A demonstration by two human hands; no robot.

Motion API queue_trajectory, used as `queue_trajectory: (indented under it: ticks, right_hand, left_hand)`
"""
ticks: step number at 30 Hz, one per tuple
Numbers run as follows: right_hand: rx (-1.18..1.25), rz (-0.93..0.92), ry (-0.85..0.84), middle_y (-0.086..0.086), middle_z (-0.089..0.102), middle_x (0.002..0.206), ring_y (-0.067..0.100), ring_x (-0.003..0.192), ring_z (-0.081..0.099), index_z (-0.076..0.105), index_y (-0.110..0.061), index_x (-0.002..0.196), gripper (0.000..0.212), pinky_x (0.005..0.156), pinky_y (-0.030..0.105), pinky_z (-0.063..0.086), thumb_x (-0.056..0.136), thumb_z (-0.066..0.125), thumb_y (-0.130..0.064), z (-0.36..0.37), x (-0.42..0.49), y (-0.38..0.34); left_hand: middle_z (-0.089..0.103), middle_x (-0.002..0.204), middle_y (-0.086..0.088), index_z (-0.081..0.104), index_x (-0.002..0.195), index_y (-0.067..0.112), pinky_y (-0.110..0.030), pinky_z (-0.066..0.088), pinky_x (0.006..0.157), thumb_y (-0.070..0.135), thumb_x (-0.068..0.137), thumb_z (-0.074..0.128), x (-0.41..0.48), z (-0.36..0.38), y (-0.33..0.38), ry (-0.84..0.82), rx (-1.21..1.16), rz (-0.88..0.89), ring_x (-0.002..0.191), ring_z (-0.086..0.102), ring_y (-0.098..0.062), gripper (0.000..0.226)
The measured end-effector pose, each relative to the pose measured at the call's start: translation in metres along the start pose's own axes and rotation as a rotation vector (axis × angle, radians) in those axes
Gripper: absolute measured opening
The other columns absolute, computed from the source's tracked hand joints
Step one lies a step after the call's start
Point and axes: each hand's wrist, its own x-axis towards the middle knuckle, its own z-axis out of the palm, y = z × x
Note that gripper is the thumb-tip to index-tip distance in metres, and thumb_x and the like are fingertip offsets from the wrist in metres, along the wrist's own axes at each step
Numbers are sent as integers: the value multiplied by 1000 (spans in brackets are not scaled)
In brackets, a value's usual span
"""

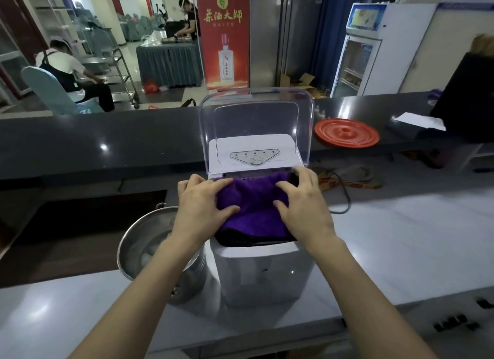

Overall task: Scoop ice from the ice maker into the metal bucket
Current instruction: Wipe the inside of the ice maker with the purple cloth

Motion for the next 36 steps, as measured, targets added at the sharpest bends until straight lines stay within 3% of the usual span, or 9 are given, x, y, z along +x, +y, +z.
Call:
queue_trajectory:
  ticks: [2,5,7,14,18,23,28,32,36]
  right_hand:
    - [-165,0,51,10,51,137,33,134,41,81,-21,102,31,103,48,47,85,83,-46,-2,-1,-8]
    - [-42,-79,-46,1,55,113,24,111,53,79,-24,118,39,93,44,53,91,76,-53,-1,-5,-19]
    - [51,-44,-210,-2,57,118,21,112,59,70,-27,136,48,96,42,55,95,72,-52,2,-7,-24]
    - [160,53,-141,-3,64,115,21,100,65,58,-30,137,57,87,41,57,91,73,-59,-1,1,-36]
    - [147,95,-136,4,75,98,32,92,70,66,-24,112,18,79,44,56,99,64,-35,6,10,-42]
    - [272,182,73,5,75,82,27,77,71,68,-13,107,12,73,40,59,102,59,-18,13,9,-50]
    - [265,-5,-15,5,68,110,28,100,66,57,-19,124,28,88,44,57,97,66,-18,25,4,-52]
    - [91,-238,-167,3,47,131,24,125,46,59,-25,145,51,94,43,56,97,70,-38,30,-1,-38]
    - [-121,-455,-169,6,49,128,27,116,51,53,-23,149,70,89,41,55,88,78,-48,24,14,-24]
  left_hand:
    - [67,97,13,74,134,35,-37,27,97,53,74,92,1,6,-1,2,44,24,103,48,-19,66]
    - [67,96,12,75,132,32,-34,30,97,42,76,93,3,12,-1,54,-19,22,101,48,-17,60]
    - [68,96,12,77,130,31,-37,42,94,34,77,95,1,13,-1,63,-117,29,96,54,-18,56]
    - [71,113,26,78,124,38,-48,57,92,32,78,92,-3,13,-2,60,-450,6,102,60,0,48]
    - [66,101,29,70,127,39,-46,43,106,49,89,78,-4,12,-3,93,-385,-16,103,57,2,40]
    - [55,115,7,61,129,33,-42,49,102,35,92,83,-2,8,-7,252,-443,-100,111,57,-12,43]
    - [35,157,2,58,135,38,-48,48,117,22,103,69,7,13,-17,112,-560,-69,145,47,-18,37]
    - [39,164,5,55,145,40,-49,39,125,22,102,53,10,15,-18,17,-573,-68,155,34,-7,46]
    - [44,162,7,58,145,35,-42,33,128,11,94,44,11,18,-18,12,-633,-112,154,36,-5,58]
